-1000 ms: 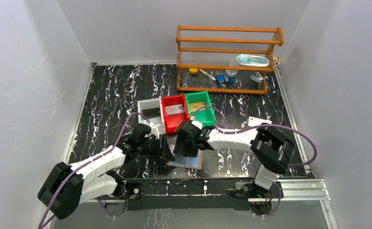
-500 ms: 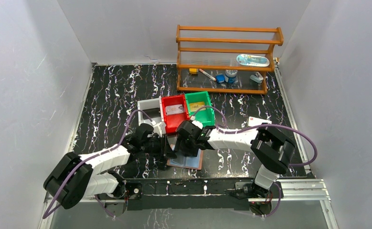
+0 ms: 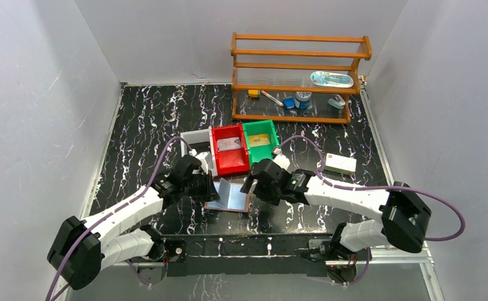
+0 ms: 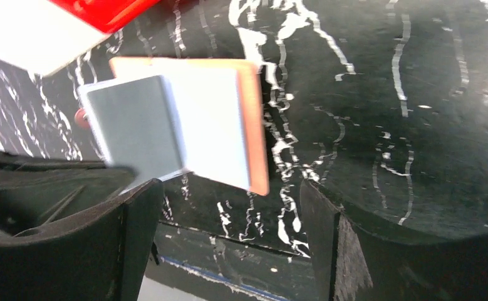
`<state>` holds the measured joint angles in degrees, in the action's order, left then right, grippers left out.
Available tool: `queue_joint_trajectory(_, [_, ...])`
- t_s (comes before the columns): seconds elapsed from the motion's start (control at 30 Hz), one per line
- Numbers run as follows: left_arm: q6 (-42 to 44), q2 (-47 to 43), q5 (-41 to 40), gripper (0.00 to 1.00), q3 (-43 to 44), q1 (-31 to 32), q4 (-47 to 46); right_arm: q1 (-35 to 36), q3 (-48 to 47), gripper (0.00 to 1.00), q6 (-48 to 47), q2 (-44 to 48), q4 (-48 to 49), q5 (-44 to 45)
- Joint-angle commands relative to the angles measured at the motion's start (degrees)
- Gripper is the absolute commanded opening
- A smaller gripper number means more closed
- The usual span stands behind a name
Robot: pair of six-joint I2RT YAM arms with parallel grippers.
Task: Take the credit cards out of the card holder
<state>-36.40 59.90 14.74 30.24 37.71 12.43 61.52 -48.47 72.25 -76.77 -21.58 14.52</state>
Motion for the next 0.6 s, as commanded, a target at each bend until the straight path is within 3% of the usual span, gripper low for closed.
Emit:
queue_joint_trajectory(0.0, [2.76, 2.99, -9.88, 0.03, 8.27, 4.02, 11.17, -0.58, 5.08, 0.88, 6.88, 6.09, -1.98, 6.54])
queue_joint_trajectory(0.43, [0.0, 22.31, -26.92, 0.07, 23.19, 20.71, 22.3, -0.92, 10.8, 0.89, 11.43, 13.66, -1.39, 8.74])
queue_joint_trajectory(0.57, [-1.67, 25.84, -28.72, 0.2, 26.69, 24.86, 22.6, -1.0, 12.44, 0.88, 13.03, 15.69, -1.82, 9.81])
